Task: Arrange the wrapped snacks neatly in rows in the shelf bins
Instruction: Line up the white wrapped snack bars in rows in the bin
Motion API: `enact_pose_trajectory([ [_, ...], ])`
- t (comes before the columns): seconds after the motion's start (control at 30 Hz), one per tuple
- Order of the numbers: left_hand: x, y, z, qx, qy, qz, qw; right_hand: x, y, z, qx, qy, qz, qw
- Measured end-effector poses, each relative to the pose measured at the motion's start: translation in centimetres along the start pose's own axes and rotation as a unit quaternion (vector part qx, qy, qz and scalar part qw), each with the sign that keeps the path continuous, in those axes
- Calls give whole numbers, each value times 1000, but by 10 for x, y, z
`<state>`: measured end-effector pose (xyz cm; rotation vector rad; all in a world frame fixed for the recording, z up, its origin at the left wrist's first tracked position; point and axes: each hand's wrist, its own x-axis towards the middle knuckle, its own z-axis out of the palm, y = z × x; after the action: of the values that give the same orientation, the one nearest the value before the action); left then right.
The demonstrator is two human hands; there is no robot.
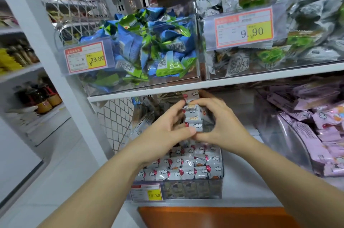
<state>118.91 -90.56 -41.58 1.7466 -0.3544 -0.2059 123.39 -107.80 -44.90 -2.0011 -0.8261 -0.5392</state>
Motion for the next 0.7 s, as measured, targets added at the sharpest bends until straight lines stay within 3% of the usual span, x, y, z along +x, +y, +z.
enact_pose_trajectory([
  [0.33, 48, -33, 2, -5, 45, -35, 998, 16, 41, 5, 24, -70, 55, 996],
  [0.47, 61, -42, 0, -72, 14, -80, 994, 18, 50, 0, 9, -129, 59, 990],
  [0.7, 77, -48, -2, -93, -56, -114, 988, 21, 54, -6, -42, -181, 73, 980],
])
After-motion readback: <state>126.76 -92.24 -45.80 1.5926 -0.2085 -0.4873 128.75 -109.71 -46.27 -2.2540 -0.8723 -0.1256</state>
